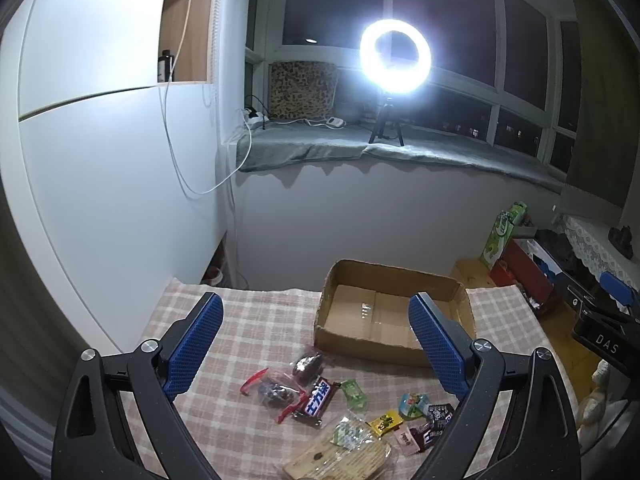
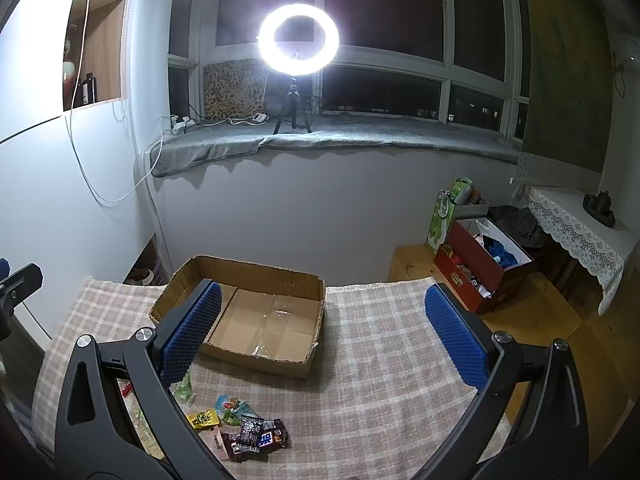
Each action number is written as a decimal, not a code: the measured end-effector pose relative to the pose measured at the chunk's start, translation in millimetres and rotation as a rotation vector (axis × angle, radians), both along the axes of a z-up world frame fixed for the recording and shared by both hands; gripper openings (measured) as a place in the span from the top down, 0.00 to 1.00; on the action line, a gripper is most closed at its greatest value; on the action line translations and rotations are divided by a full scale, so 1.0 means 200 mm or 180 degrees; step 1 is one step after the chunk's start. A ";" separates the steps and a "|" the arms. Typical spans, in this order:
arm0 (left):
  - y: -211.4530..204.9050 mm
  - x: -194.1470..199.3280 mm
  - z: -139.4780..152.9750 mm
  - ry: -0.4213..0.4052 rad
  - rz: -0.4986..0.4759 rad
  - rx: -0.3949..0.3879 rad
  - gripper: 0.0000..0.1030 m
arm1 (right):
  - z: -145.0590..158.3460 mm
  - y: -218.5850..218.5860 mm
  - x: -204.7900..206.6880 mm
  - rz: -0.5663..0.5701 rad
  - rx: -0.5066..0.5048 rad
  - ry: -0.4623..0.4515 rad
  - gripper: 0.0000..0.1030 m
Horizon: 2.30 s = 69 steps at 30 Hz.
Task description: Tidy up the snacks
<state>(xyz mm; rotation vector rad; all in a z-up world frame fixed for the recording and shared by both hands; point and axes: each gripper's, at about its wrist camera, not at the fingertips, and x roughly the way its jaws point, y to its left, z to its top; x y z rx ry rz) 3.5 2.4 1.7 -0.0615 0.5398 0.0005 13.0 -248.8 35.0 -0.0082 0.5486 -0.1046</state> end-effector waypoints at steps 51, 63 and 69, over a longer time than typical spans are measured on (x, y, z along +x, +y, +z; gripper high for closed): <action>0.00 0.00 0.02 -0.0026 -0.0034 -0.0002 0.08 | 0.00 0.00 0.01 0.0017 -0.0005 0.0024 0.00; -0.01 0.00 0.01 -0.0042 -0.0055 0.0010 0.08 | -0.02 0.00 0.00 0.0021 -0.0006 0.0045 0.00; 0.02 -0.01 -0.02 0.0014 -0.0116 -0.0073 0.08 | -0.07 0.00 0.00 0.0059 -0.0002 0.0123 0.00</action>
